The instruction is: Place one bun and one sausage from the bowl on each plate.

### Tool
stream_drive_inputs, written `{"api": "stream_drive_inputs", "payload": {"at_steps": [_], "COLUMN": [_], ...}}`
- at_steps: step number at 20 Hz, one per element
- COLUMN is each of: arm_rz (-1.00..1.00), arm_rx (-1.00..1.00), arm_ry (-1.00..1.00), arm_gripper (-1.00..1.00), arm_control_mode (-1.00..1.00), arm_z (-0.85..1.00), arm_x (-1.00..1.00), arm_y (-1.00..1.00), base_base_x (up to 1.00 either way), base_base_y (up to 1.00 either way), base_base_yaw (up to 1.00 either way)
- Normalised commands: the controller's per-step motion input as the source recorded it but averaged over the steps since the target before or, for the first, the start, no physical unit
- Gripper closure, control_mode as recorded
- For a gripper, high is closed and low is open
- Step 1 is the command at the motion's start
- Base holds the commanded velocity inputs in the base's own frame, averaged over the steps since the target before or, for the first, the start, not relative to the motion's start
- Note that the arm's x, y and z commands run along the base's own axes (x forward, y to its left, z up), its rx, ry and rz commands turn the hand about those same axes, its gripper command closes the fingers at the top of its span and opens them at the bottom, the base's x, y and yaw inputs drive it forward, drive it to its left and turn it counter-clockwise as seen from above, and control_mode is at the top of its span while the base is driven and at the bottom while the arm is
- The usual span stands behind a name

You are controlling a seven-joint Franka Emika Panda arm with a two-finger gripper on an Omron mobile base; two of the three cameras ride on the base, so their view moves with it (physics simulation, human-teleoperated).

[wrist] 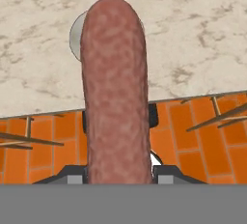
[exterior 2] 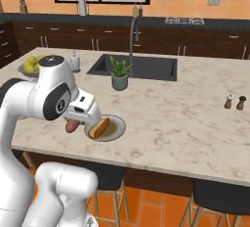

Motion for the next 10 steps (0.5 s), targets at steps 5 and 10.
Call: {"api": "stream_drive_inputs", "payload": {"at_steps": [5, 10], "arm_rz": [0.00, 0.00], "arm_rx": [0.00, 0.00], "arm_ry": [0.00, 0.00], "arm_gripper": [1.00, 1.00], "arm_control_mode": [1.00, -1.00], "arm_z": [0.00, -0.25], "arm_x": [0.00, 0.67], "arm_y": [0.00, -0.08], "base_base_x": [0.44, 0.07], "base_base_y": [0.01, 0.00], "base_base_yaw": [0.00, 0.00]}}
